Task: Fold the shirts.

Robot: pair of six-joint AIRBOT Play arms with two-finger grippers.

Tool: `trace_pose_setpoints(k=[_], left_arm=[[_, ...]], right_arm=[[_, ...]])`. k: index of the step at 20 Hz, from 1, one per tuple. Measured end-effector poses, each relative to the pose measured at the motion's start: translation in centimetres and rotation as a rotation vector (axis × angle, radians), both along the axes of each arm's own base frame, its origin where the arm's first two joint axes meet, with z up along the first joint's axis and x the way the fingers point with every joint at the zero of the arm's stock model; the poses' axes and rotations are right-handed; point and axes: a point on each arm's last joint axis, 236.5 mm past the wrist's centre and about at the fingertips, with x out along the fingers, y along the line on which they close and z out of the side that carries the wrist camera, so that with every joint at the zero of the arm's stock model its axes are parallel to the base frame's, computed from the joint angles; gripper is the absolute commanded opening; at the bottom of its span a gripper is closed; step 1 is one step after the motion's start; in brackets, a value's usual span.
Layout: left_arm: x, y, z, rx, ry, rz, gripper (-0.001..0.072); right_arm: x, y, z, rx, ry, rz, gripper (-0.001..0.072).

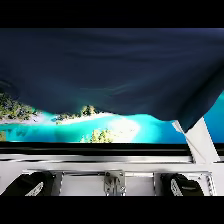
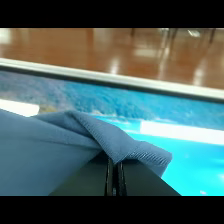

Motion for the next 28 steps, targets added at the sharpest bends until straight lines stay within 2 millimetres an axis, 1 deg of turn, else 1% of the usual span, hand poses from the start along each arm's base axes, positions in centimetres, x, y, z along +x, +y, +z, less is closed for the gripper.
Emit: trace_pose_setpoints(k=[1,3,4,5,6,7,8,10,12,13,14,15,16,17,18,19,21,22,23,24,25,27,28], left_arm=[[0.3,0.1,0.0,0.009,-0.003,0.01,0.004],[1.7,0.3,-0.6,0.026,0.017,0.032,0.004],[2.8,0.3,-1.4,0.04,0.048,0.044,0.004],[4.3,0.3,-2.7,0.06,0.092,0.06,0.004],[6.1,0.3,-4.4,0.08,0.149,0.075,0.004],[8.3,0.4,-6.7,0.102,0.225,0.094,0.004],[10.4,0.6,-9.3,0.123,0.303,0.111,0.004],[14.8,1.0,-15.7,0.163,0.48,0.142,0.0041],[18.9,1.5,-23.2,0.193,0.67,0.166,0.0042],[20.6,1.7,-26.7,0.199,0.751,0.177,0.0042],[22.2,1.9,-30.5,0.201,0.837,0.188,0.0042],[23.3,1.8,-34.1,0.197,0.918,0.193,0.0042],[24.3,1.5,-37.5,0.183,0.995,0.193,0.0042],[24.9,1.3,-40.4,0.17,1.058,0.192,0.0042],[25.4,0.8,-43.4,0.152,1.123,0.184,0.0042],[25.6,0.3,-45.8,0.134,1.182,0.173,0.0042],[25.7,-1.1,-50.1,0.097,1.279,0.144,0.0046],[25.5,-1.8,-51.9,0.075,1.326,0.129,0.0123],[25.3,-2.4,-53.3,0.057,1.367,0.113,0.0379],[24.9,-2.7,-54.4,0.045,1.405,0.104,0.0632],[24.5,-3.0,-55.2,0.034,1.438,0.099,0.0703],[23.9,-2.6,-55.5,0.01,1.485,0.096,0.0701],[23.4,-1.9,-55.2,0.016,1.507,0.095,0.0701]], right_arm=[[0.4,-0.6,-0.7,0.0,0.031,-0.022,0.0067],[1.7,-0.9,-3.2,0.019,0.135,-0.033,0.0067],[2.7,-0.9,-5.2,0.036,0.217,-0.031,0.0067],[3.8,-0.8,-7.5,0.056,0.305,-0.027,0.0067],[5.1,-0.8,-10.2,0.08,0.403,-0.023,0.0067],[6.5,-0.7,-13.2,0.103,0.504,-0.02,0.0067],[7.9,-0.8,-16.1,0.122,0.591,-0.022,0.0067],[11.1,-1.0,-22.2,0.163,0.739,-0.033,0.0067],[14.8,-0.9,-27.8,0.22,0.828,-0.045,0.0068],[16.8,-0.7,-30.4,0.263,0.849,-0.047,0.0068],[18.7,-0.3,-32.4,0.313,0.852,-0.05,0.0067],[20.6,0.2,-34.4,0.377,0.854,-0.051,0.0068],[22.4,0.7,-35.7,0.446,0.837,-0.058,0.0068],[24.0,1.1,-37.2,0.517,0.831,-0.067,0.0068],[25.1,1.5,-38.3,0.574,0.826,-0.073,0.0068],[26.0,1.7,-39.4,0.62,0.821,-0.082,0.0067],[26.8,2.3,-41.6,0.67,0.844,-0.09,0.0067],[26.9,2.7,-42.3,0.695,0.857,-0.087,0.008],[27.1,3.1,-42.6,0.717,0.864,-0.08,0.0184],[27.1,3.6,-42.6,0.734,0.868,-0.065,0.0471],[27.2,3.9,-42.4,0.749,0.864,-0.05,0.064],[27.3,4.0,-41.0,0.77,0.858,-0.008,0.064],[27.2,3.8,-39.8,0.771,0.851,0.018,0.064]])
